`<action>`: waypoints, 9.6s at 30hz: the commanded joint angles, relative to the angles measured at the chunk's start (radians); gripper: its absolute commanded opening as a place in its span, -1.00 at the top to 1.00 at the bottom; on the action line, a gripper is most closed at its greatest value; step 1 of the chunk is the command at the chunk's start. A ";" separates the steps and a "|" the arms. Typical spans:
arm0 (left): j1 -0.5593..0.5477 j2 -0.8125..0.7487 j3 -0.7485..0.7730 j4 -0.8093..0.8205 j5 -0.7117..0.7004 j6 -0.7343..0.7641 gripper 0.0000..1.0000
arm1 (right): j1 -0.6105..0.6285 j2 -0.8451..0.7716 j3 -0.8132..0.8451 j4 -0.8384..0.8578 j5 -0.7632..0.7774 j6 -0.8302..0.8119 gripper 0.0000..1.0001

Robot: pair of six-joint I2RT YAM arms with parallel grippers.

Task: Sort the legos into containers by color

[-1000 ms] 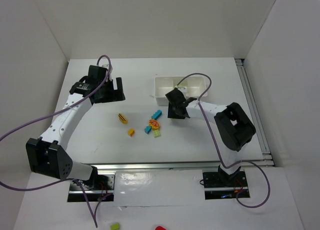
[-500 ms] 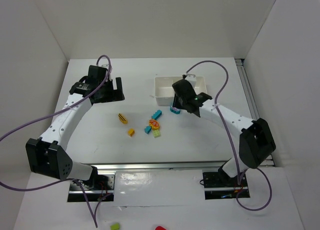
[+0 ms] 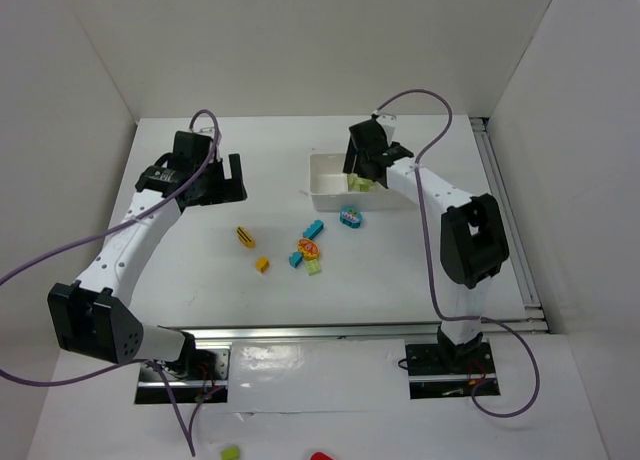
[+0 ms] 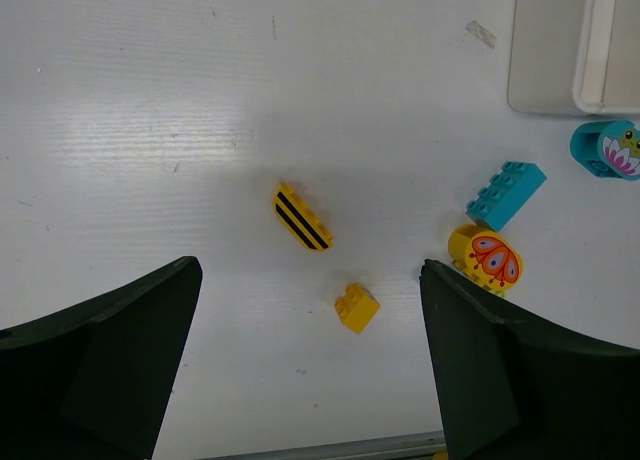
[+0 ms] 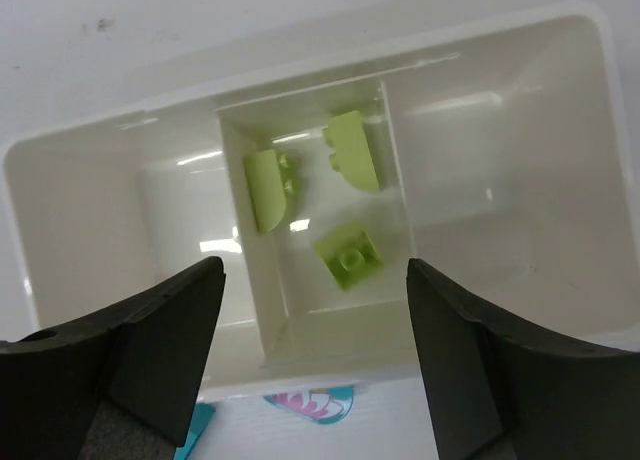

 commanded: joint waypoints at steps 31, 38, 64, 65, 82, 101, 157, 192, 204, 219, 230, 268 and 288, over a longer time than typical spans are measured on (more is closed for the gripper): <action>-0.012 -0.040 -0.032 0.020 -0.030 -0.016 -1.00 | 0.565 -0.092 -0.445 0.171 -0.159 -0.053 -0.31; -0.012 -0.040 -0.042 0.020 -0.039 -0.007 -1.00 | 0.565 -0.112 -0.406 0.122 -0.075 -0.022 0.20; -0.012 0.004 -0.088 -0.020 -0.015 -0.044 -1.00 | -0.030 0.107 0.151 -0.006 -0.052 -0.083 -0.13; -0.012 0.004 -0.097 -0.020 -0.006 -0.056 -1.00 | -0.030 0.107 0.166 -0.017 -0.052 -0.083 -0.20; -0.022 0.226 -0.229 0.119 0.047 -0.385 -0.80 | 0.030 -0.261 -0.142 -0.020 0.008 -0.070 -0.61; -0.045 0.354 -0.160 0.150 -0.007 -0.378 0.86 | -0.019 -0.385 -0.195 -0.085 0.043 -0.143 -0.61; -0.362 0.136 -0.278 0.026 -0.165 -0.243 -0.75 | 0.007 -0.582 -0.416 -0.206 -0.028 0.029 -0.61; -0.353 0.712 0.685 0.020 0.004 -0.150 0.55 | 0.016 -0.591 -0.389 -0.235 0.031 0.038 -0.61; -0.325 0.790 0.891 -0.009 0.025 -0.119 -0.52 | 0.007 -0.637 -0.407 -0.287 0.049 0.056 -0.61; -0.465 0.324 -0.012 0.138 -0.058 -0.151 -1.00 | 0.027 -0.582 -0.416 -0.229 0.018 0.056 -0.61; -0.485 0.489 0.000 0.198 -0.087 -0.206 -0.92 | 0.045 -0.592 -0.416 -0.247 0.037 0.056 -0.61; -0.407 0.912 0.980 -0.020 -0.124 -0.062 -0.22 | 0.064 -0.637 -0.441 -0.278 0.074 0.039 -0.65; -0.394 0.561 0.839 -0.058 -0.153 -0.051 -1.00 | 0.176 -0.499 -0.700 0.286 -0.166 -0.172 -0.86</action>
